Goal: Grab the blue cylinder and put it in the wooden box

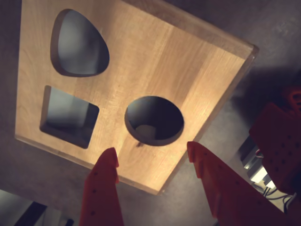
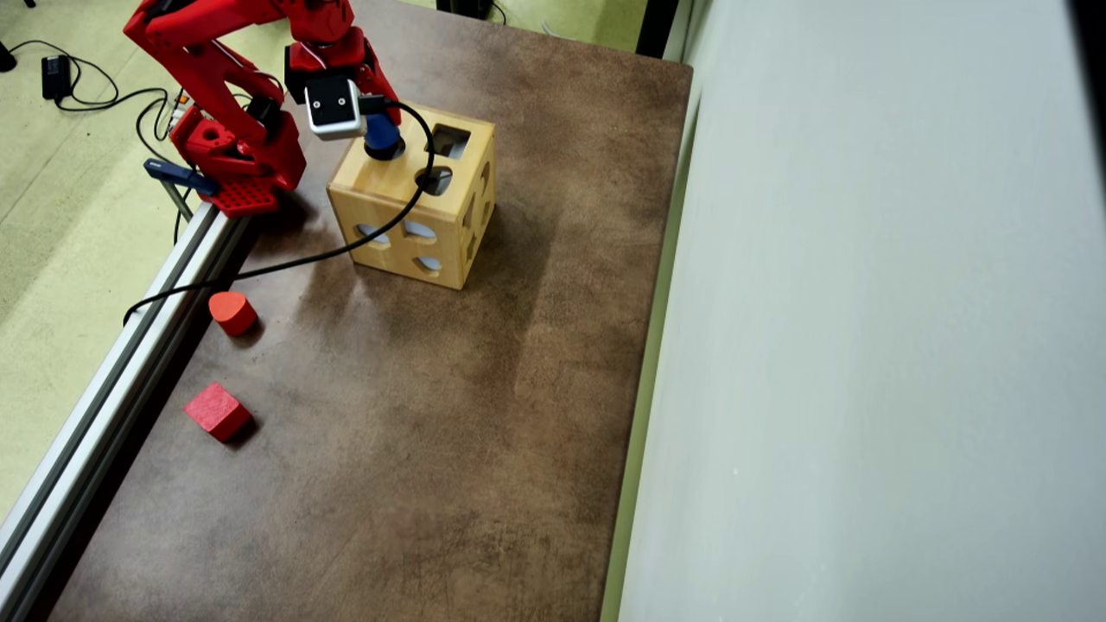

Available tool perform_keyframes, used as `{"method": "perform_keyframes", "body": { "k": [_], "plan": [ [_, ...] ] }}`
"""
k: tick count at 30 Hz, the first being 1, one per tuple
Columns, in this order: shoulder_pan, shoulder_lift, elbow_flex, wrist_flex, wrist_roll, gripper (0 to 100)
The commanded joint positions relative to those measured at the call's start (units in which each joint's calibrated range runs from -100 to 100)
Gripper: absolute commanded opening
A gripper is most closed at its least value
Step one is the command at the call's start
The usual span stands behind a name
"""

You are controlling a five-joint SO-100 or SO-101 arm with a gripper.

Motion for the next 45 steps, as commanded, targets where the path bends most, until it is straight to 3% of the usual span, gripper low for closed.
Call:
{"method": "perform_keyframes", "body": {
  "k": [1,10,16,23,28,35,45],
  "plan": [
    [-0.4,-1.1,-0.3,-0.3,0.2,24],
    [1.0,-8.9,-4.8,-0.2,-0.3,21],
    [9.2,-21.0,-6.5,0.2,-1.1,1],
    [12.5,-41.5,-2.1,0.2,-7.6,5],
    [11.2,-50.9,4.9,-0.1,-7.6,4],
    [0.1,-61.0,4.2,0.1,-8.2,4],
    [-0.9,-63.1,3.8,0.1,-9.1,2]
  ]
}}
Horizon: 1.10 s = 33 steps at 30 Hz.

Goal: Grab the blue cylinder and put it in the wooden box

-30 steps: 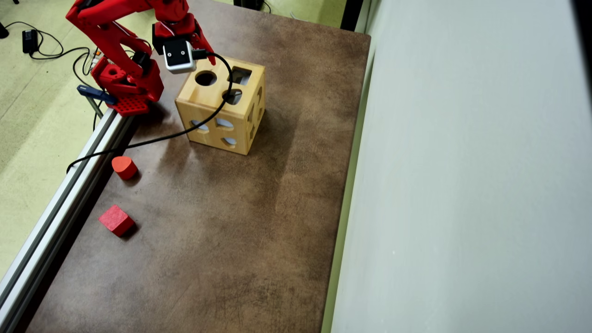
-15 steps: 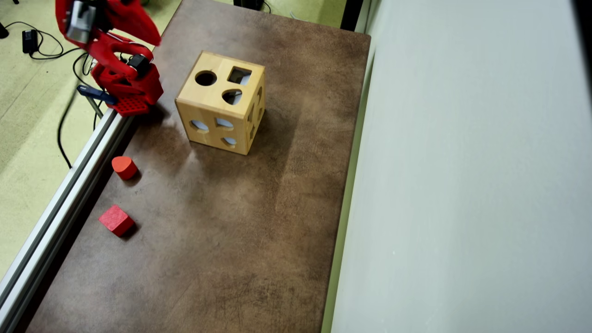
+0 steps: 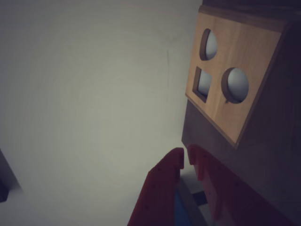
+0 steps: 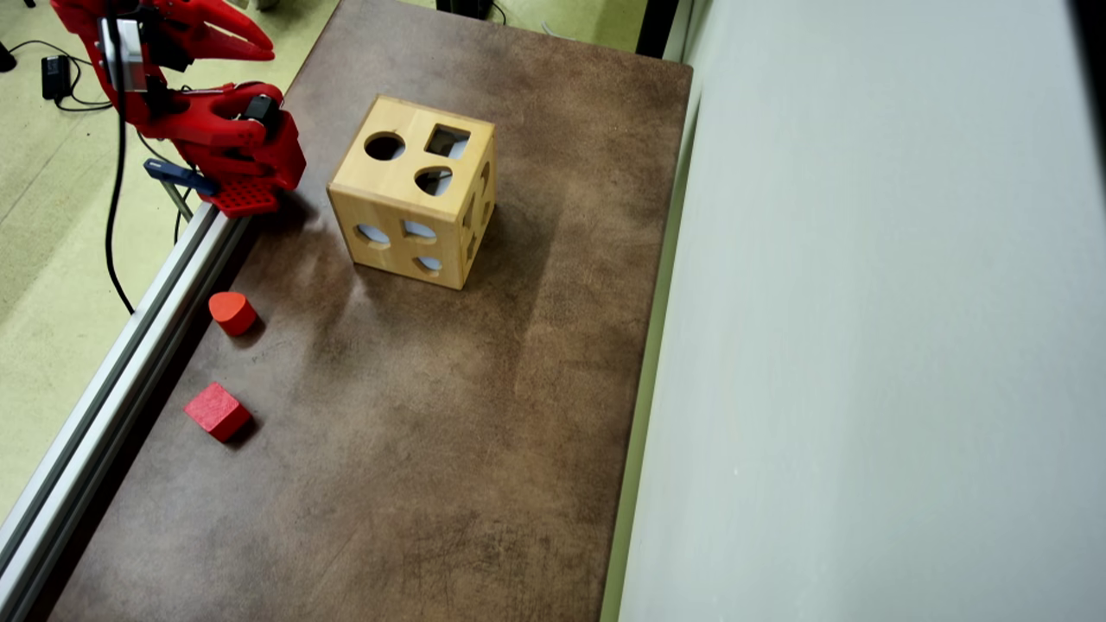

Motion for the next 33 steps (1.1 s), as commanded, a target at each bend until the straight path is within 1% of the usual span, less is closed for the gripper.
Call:
{"method": "perform_keyframes", "body": {
  "k": [1,33],
  "plan": [
    [-0.2,0.0,-0.6,0.1,-0.1,2],
    [0.0,0.0,-0.2,-0.1,0.2,2]
  ]
}}
